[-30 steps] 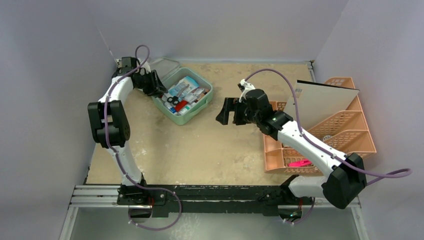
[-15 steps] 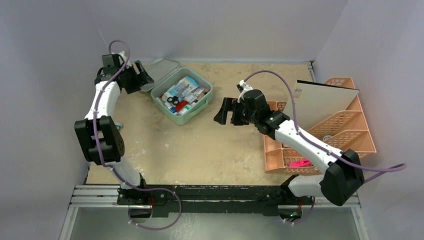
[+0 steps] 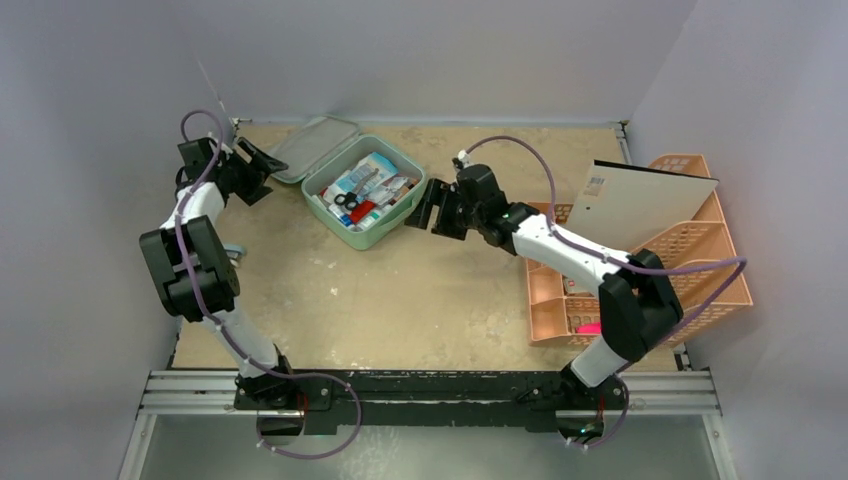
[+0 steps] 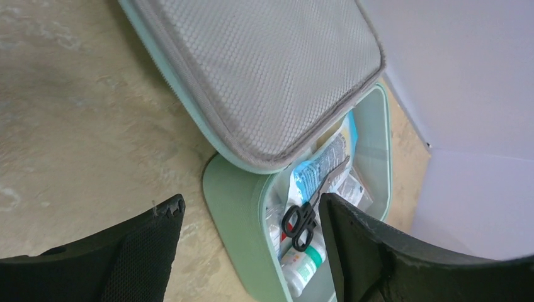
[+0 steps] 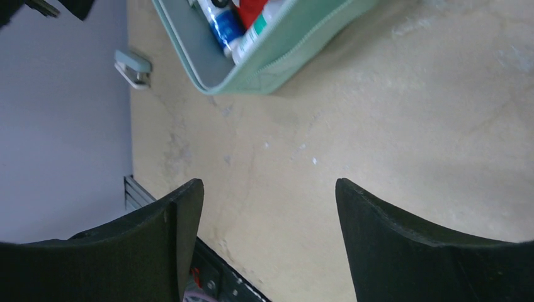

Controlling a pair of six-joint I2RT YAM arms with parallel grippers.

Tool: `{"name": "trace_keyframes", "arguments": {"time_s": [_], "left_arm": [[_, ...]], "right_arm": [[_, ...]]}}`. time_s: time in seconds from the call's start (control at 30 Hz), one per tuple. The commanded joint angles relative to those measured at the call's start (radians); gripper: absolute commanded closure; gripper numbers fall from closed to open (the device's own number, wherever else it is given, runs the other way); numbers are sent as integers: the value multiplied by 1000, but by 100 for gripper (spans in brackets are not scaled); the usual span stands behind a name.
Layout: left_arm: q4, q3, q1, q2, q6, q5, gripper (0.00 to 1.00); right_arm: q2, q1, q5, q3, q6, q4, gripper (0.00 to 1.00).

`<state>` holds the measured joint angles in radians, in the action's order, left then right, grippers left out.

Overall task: Organize the medicine kit
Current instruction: Close the medicine box at the center of the board.

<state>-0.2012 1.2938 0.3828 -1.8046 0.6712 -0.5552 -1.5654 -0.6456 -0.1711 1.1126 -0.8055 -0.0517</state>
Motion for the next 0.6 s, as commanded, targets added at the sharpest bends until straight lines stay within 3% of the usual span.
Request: {"name": "trace_keyframes", "arguments": {"time_s": [0.0, 0.1, 0.57], "left_arm": [[99, 24, -2, -61, 64, -55, 23], [105, 37, -2, -110, 105, -58, 23], [442, 33, -4, -221, 214, -178, 23]], "right_arm": [[-84, -3, 32, 120, -108, 78, 23], [-165, -3, 30, 192, -142, 79, 26], [-439, -8, 82, 457, -160, -69, 39]]}}
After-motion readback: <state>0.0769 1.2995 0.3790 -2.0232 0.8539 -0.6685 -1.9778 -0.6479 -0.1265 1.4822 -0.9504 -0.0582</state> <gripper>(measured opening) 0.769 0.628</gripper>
